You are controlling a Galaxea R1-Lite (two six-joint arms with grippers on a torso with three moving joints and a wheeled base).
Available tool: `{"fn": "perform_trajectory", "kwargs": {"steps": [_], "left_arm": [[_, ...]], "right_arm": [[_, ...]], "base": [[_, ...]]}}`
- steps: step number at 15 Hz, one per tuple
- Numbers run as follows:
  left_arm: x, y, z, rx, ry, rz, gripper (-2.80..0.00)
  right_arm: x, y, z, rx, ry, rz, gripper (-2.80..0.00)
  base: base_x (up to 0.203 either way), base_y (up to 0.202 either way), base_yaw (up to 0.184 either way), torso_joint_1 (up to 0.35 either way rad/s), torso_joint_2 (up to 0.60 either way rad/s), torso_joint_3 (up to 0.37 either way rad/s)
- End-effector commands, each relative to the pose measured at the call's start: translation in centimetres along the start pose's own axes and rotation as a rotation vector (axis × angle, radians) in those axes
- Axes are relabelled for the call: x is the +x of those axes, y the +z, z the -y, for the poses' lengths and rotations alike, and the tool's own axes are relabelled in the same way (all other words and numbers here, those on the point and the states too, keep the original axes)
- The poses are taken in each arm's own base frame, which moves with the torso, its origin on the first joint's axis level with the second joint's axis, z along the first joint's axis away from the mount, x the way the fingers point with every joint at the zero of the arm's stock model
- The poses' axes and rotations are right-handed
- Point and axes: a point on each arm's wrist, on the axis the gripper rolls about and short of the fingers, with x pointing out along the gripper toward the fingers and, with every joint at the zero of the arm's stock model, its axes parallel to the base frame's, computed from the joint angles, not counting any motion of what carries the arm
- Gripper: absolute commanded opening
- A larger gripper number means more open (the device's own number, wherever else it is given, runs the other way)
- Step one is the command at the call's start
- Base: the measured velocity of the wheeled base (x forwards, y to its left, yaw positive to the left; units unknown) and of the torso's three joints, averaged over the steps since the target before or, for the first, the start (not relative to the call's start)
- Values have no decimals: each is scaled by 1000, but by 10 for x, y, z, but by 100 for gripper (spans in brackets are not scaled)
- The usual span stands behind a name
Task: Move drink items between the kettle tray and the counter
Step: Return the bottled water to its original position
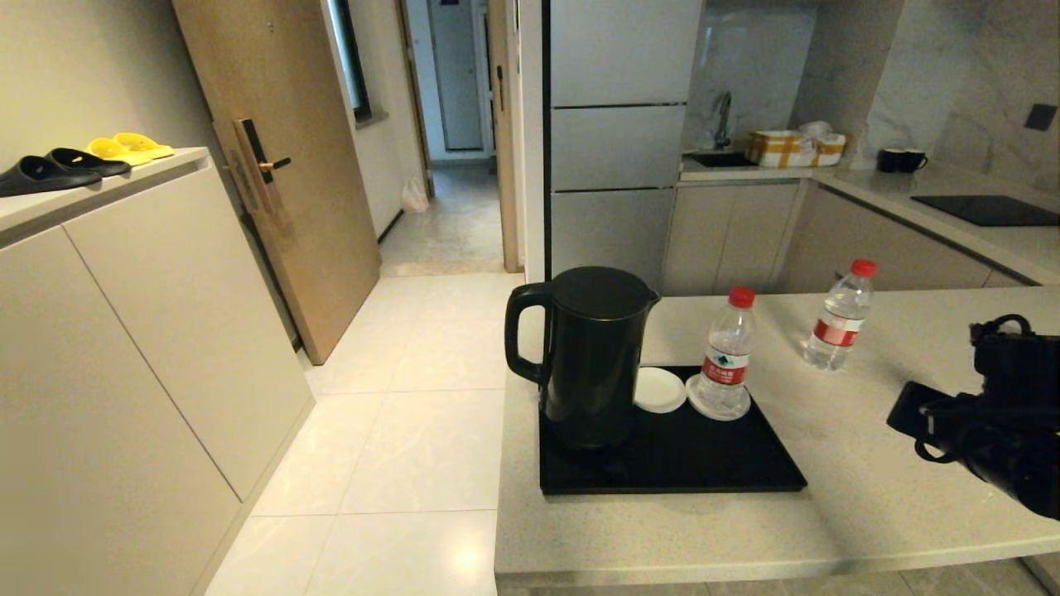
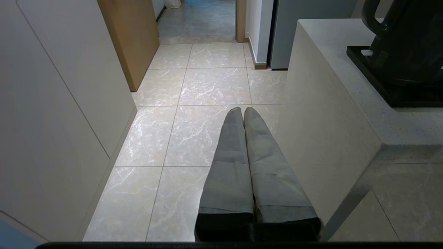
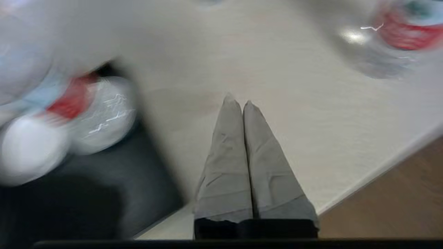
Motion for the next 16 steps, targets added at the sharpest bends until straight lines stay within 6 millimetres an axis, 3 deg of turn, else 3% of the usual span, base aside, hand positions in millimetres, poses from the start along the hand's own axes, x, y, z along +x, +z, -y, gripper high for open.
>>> {"fn": "perform_trajectory", "kwargs": {"steps": [1, 8, 11, 12, 13, 16], "left_arm": [[0, 0, 0, 0, 1, -2, -280], [0, 0, 0, 0, -1, -2, -280], [0, 0, 0, 0, 2, -2, -280], [0, 0, 0, 0, 1, -2, -280], [0, 0, 0, 0, 0, -2, -280], [0, 0, 0, 0, 0, -2, -280]], "right_arm": [[26, -7, 10, 2, -158, -7, -280], [75, 0, 44, -55, -383, 246, -280], [82, -5, 53, -136, -509, 326, -280], [83, -7, 56, -156, -529, 312, -130], [83, -9, 58, -164, -538, 303, 0], [78, -14, 60, -175, -540, 280, 0]], "base": [[0, 0, 0, 0, 0, 0], [0, 0, 0, 0, 0, 0], [0, 0, 0, 0, 0, 0], [0, 0, 0, 0, 0, 0], [0, 0, 0, 0, 0, 0], [0, 0, 0, 0, 0, 0]]}}
